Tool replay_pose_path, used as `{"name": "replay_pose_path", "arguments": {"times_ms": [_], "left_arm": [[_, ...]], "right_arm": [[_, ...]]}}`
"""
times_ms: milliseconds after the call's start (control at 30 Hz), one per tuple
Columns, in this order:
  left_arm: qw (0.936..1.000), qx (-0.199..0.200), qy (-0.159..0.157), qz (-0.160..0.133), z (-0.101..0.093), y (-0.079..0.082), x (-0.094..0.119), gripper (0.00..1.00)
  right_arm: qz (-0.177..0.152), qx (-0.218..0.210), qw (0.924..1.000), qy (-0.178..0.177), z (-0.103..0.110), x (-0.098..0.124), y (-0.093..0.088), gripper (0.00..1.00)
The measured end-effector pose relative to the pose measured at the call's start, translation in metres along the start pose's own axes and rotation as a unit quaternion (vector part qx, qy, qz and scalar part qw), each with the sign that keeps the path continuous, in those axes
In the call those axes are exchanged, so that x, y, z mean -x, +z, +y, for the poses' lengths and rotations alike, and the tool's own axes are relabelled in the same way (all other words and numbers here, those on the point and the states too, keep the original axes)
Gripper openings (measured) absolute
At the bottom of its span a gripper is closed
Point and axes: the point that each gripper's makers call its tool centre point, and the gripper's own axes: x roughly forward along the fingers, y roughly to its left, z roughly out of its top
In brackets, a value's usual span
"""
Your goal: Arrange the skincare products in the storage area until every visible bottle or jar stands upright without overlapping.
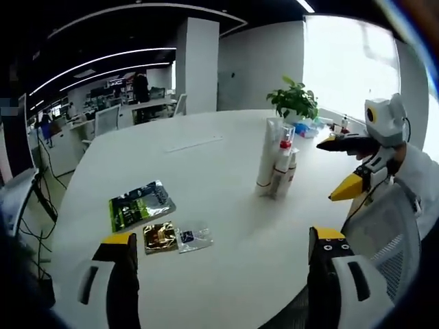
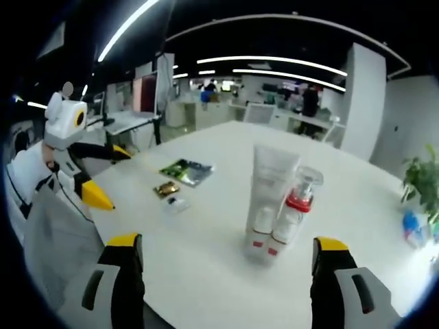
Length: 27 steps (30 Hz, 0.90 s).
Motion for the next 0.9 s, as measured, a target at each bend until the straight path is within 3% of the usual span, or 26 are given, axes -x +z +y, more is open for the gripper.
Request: {"name": "replay_pose_path", "arguments": {"times_ms": [267, 600, 767, 900], "left_arm": [[1.0000, -0.004, -0.001, 0.004, 0.002, -0.001, 0.003, 0.99], [0.9999, -0.005, 0.004, 0.009, 0.017, -0.005, 0.007, 0.99], [0.9999, 0.005, -0.001, 0.012, 0.023, -0.010, 0.007, 0.99], [1.0000, -0.001, -0.007, 0.007, 0.023, -0.011, 0.008, 0.99]], "right_arm": [[-0.019, 0.011, 0.9996, 0.016, 0.013, -0.002, 0.017, 1.00], [-0.007, 0.050, 0.9963, 0.069, 0.048, -0.025, 0.025, 0.99], [0.006, 0.078, 0.9911, 0.108, 0.068, -0.040, 0.026, 0.99], [0.016, 0.093, 0.9887, 0.117, 0.074, -0.052, 0.023, 0.99]]}}
